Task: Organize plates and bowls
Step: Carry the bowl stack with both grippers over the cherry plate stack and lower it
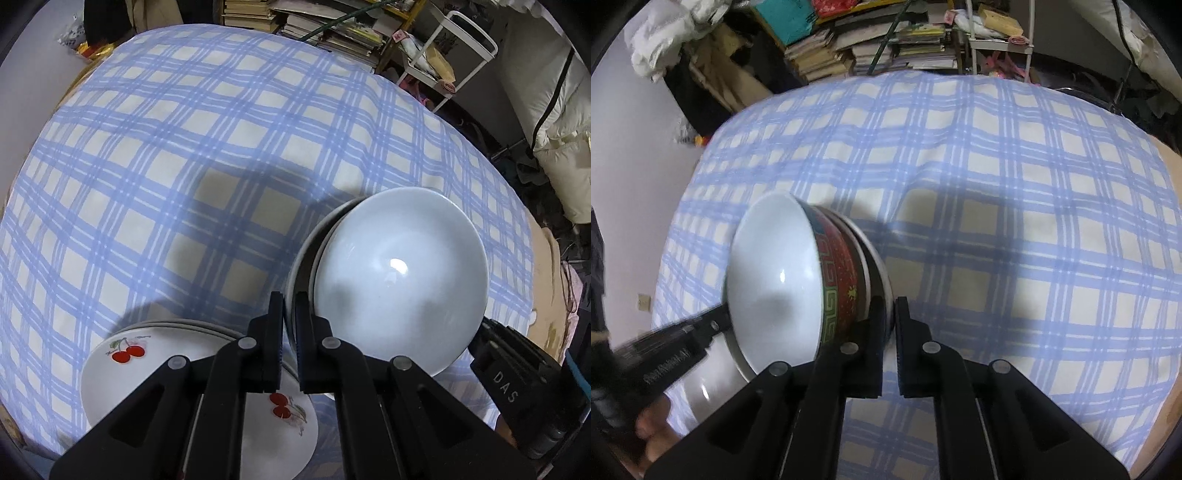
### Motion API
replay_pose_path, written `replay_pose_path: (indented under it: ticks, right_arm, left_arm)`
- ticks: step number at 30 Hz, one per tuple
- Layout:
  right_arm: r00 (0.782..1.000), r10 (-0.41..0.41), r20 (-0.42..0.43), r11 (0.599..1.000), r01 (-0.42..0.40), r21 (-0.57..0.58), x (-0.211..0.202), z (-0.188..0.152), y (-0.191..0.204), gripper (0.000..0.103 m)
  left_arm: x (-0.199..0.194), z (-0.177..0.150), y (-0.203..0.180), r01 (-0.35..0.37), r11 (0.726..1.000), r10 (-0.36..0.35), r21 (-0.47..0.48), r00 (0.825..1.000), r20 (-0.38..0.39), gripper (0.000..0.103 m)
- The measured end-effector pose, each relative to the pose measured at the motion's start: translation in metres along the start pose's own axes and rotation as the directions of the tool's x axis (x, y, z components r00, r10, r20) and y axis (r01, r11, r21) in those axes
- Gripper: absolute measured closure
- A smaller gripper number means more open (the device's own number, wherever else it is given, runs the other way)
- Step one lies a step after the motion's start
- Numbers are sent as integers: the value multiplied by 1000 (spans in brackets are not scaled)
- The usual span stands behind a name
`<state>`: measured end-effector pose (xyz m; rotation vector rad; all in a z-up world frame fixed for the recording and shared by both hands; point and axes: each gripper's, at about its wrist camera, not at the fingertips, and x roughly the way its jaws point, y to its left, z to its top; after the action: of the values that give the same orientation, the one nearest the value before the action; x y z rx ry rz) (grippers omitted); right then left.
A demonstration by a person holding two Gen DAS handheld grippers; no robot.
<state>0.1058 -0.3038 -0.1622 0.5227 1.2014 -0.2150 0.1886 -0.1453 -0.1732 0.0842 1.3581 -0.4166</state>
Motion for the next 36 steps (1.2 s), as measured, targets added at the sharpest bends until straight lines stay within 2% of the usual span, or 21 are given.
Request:
replay_pose_path:
  ticks: [5, 9, 15, 17, 19, 21, 23, 28, 36]
  right_arm:
    - [999, 23, -40, 1000, -22, 2, 7, -3, -7, 94]
    - [997, 4, -74, 999, -8, -45, 15, -1, -4, 94]
    - [998, 32, -45, 999, -33, -22, 19, -5, -9, 93]
    - [999, 19, -33, 999, -20, -33, 19, -7, -8, 93]
    - [1000, 20, -9, 1000, -20, -22, 16, -9, -7, 94]
    - [999, 34, 19, 999, -34, -7, 10, -11, -8, 94]
    - [998, 58, 9, 997, -58, 46, 7, -12, -14, 94]
    - [999, 51, 20, 996, -52, 71, -7, -12, -13, 94]
    - [996, 74, 49, 993, -79, 93, -35, -23, -7, 94]
  left_arm:
    - [4, -3, 2, 5, 1000, -5, 4, 1000, -5, 99]
    - [13, -2, 5, 13, 1000, -12, 5, 999, -33, 98]
    - [19, 0, 21, 99, 991, -104, -95, 994, -43, 97]
    - [19, 0, 21, 104, 989, -109, -101, 993, -45, 97]
    - [14, 2, 18, 101, 990, -106, -98, 993, -46, 97]
    - [6, 3, 8, 67, 997, -69, -40, 997, -35, 98]
    - [-1, 2, -2, 36, 999, -36, 1, 999, -22, 98]
    - [-12, 5, -2, 49, 999, -49, -11, 999, -19, 98]
    - [-44, -12, -2, 42, 999, -42, -3, 999, 26, 98]
